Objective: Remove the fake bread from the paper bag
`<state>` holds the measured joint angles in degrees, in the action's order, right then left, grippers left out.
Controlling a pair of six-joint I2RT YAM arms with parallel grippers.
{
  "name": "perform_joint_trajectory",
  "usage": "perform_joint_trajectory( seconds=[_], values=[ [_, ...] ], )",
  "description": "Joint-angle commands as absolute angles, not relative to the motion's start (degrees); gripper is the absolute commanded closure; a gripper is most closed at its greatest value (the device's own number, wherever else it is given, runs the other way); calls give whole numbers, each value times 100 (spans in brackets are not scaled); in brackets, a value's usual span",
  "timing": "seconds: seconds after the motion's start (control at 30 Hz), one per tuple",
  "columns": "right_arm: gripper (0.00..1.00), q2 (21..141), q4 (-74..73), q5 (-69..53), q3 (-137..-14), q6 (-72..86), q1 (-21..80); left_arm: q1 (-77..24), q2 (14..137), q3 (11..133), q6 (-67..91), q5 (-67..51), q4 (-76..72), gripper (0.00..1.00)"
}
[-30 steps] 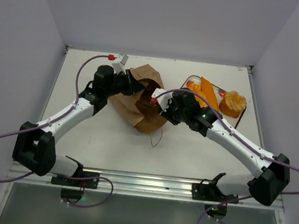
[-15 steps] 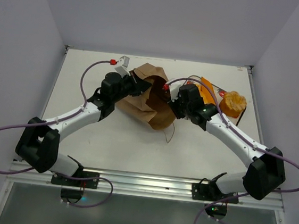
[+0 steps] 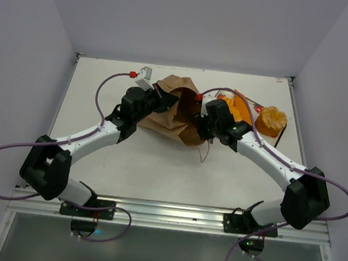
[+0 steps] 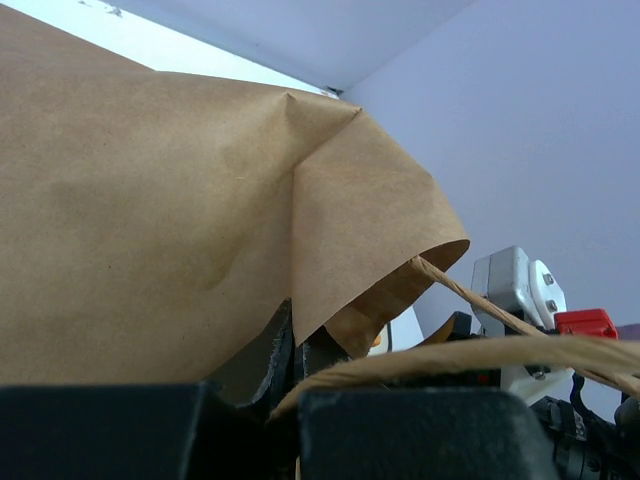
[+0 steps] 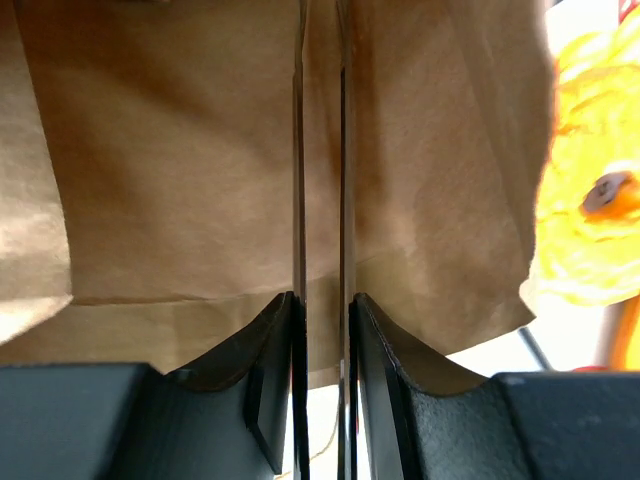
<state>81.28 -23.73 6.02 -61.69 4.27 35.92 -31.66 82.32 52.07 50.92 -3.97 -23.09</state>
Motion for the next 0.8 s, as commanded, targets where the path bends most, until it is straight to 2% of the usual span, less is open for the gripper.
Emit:
perform_joint_trajectory(
  seconds=[0.0,0.2,0.77],
  values=[
    [67,8147,-2162,589,-6389,1308,3542,-3190,8262,5353,5036,-228,-2681,100],
    [68,8077,-2066,492,-6337,2152,3445,-3199,8306,5186,5036,-351,-2900,100],
    [65,8288,-1011,96,-5906,3120,3331,-3252,8306,4852,4984,-624,-3261,100]
  ],
)
